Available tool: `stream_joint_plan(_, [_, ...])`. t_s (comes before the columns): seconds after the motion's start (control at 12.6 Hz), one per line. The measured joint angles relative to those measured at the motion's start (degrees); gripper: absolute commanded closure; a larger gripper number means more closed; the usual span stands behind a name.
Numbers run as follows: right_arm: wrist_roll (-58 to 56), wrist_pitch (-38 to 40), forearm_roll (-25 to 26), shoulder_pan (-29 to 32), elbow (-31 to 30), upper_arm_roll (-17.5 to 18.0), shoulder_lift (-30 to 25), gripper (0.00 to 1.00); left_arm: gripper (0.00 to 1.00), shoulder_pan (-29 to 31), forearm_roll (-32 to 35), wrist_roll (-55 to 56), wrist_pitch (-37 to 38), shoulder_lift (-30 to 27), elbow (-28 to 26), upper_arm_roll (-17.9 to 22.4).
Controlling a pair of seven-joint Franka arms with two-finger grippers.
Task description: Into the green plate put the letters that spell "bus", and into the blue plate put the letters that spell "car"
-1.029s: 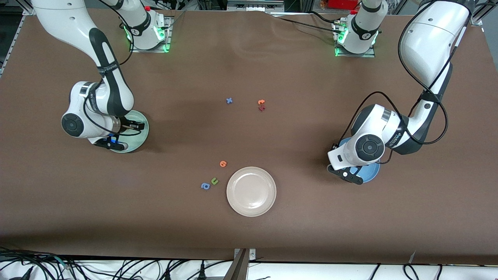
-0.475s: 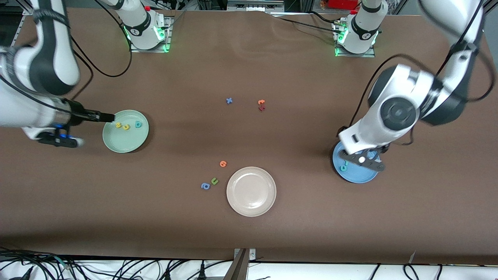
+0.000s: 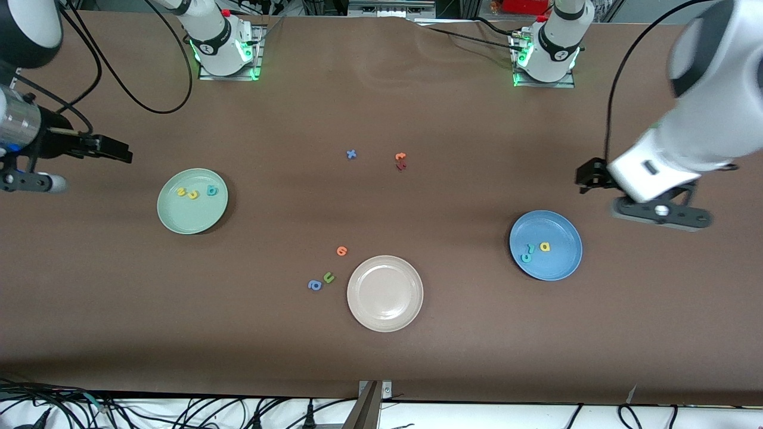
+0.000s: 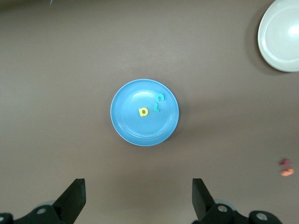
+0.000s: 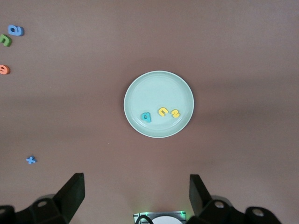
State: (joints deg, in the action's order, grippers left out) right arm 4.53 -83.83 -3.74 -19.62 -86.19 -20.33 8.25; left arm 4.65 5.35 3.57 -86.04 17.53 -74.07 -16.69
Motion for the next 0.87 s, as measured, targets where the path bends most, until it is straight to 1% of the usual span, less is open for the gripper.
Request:
stream_joint_plan(0.08, [0.00, 0.00, 0.04, 0.00, 0.00, 0.01, -0.54, 0.01, 0.00, -0.98, -2.15, -0.32, 0.03, -0.78, -0.20, 3.82])
stream_joint_plan(0.16, [0.00, -0.04, 0.34, 0.00, 0.00, 0.02, -0.78, 0.01, 0.00, -2.20, -2.84, -0.52, 0.07, -2.03, -1.21, 6.71])
stream_joint_plan(0.24, [0.00, -0.15, 1.39, 0.24, 0.00, 0.44, -0.81, 0.01, 0.00, -3.18, -2.94, -0.50, 0.00, -4.01, -3.13, 8.32])
stream_joint_plan(0.32, [0.01, -0.21, 3.04, 1.67, -0.01, 2.67, -0.80, 0.01, 0.00, -3.66, -2.95, -0.36, -0.36, -6.84, -5.93, 8.85])
stream_joint_plan(0.4, [0.10, -0.35, 4.40, 5.54, 0.00, 7.64, -0.83, 0.01, 0.00, -3.87, -2.95, -0.21, -0.75, -10.22, -9.22, 8.98])
stream_joint_plan(0.47, [0.25, -0.60, 5.04, 10.82, 0.00, 13.81, -0.88, 0.01, 0.00, -3.90, -2.95, -0.12, -1.04, -13.74, -12.61, 9.04])
stream_joint_plan(0.55, [0.27, -0.83, 5.20, 14.72, 0.01, 17.94, -1.06, 0.00, 0.00, -3.89, -2.95, -0.10, -1.33, -16.47, -15.27, 9.15])
stream_joint_plan(0.63, [0.27, -1.04, 5.21, 16.35, 0.01, 19.35, -1.34, 0.00, 0.00, -3.89, -2.96, -0.10, -1.62, -18.06, -17.01, 9.22])
stream_joint_plan(0.87, [0.27, -1.14, 5.75, 16.93, 0.01, 19.81, -1.87, 0.01, 0.00, -4.39, -3.18, -0.10, -2.17, -18.82, -18.71, 9.23])
